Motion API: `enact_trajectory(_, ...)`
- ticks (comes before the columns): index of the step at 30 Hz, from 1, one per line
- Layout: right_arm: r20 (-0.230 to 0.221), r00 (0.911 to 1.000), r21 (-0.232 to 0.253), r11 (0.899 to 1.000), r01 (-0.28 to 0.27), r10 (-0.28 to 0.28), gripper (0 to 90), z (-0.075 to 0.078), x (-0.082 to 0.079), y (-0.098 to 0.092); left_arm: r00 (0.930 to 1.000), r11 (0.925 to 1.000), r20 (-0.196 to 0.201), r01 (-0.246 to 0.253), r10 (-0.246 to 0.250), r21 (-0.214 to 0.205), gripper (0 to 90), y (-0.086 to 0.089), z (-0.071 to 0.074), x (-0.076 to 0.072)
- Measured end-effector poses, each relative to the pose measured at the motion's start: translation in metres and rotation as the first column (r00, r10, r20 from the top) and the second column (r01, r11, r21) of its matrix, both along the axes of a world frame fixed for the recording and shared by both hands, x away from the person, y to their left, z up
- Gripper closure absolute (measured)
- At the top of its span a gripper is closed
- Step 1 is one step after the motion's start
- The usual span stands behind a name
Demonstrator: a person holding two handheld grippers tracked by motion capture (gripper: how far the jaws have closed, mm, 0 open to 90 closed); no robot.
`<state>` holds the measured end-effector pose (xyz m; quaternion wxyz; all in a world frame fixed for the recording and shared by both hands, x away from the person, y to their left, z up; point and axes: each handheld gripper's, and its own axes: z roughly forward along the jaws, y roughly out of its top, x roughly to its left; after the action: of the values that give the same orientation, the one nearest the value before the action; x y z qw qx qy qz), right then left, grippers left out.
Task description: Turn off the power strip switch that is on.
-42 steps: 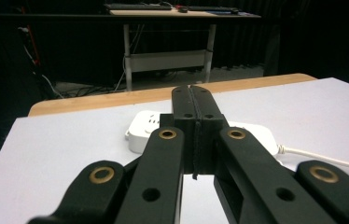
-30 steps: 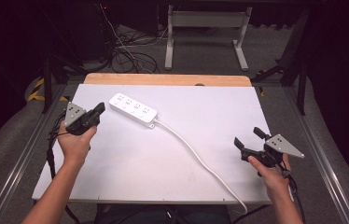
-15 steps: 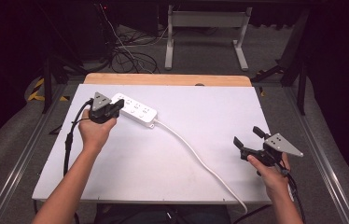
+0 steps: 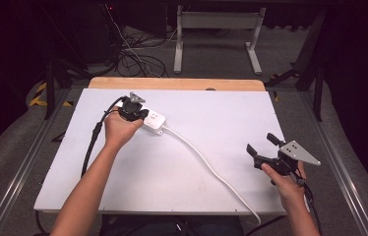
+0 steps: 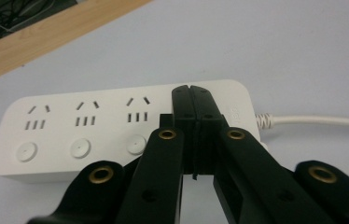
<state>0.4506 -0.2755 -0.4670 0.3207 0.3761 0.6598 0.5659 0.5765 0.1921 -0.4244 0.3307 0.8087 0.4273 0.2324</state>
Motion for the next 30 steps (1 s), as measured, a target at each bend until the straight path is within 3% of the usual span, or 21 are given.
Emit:
enact_trajectory(4,-0.002,1.0000,-0.001,1.000,-0.003,0.003,12.0,0.000,0.000,0.001,0.9976,0.9975,-0.069,0.013,-0.008,0.070,90.0,-0.012,-0.013,0.013)
enact_trajectory(9,-0.001,1.0000,-0.003,1.000,-0.002,0.002,12.0,0.000,0.001,0.000,0.9944,0.9968,-0.105,-0.004,0.013,0.080,90.0,-0.012,-0.018,0.016)
enact_trajectory(14,0.001,1.0000,0.002,1.000,-0.002,0.002,12.0,0.001,0.000,0.000,0.9920,0.9960,-0.124,-0.014,0.025,0.088,90.0,-0.010,-0.019,0.017)
enact_trajectory(18,0.000,1.0000,0.008,1.000,0.000,0.000,12.1,0.001,0.000,0.001,0.9935,0.9965,-0.112,-0.011,0.020,0.082,90.0,-0.011,-0.020,0.017)
enact_trajectory(23,0.002,1.0000,0.000,1.000,0.001,-0.001,12.1,0.001,0.001,0.001,0.9920,0.9985,-0.126,-0.007,0.014,0.054,90.0,-0.013,-0.022,0.018)
enact_trajectory(30,0.005,1.0000,0.005,1.000,0.004,-0.004,12.1,0.002,-0.001,0.000,0.9912,0.9951,-0.127,-0.026,0.038,0.095,90.0,-0.013,-0.022,0.017)
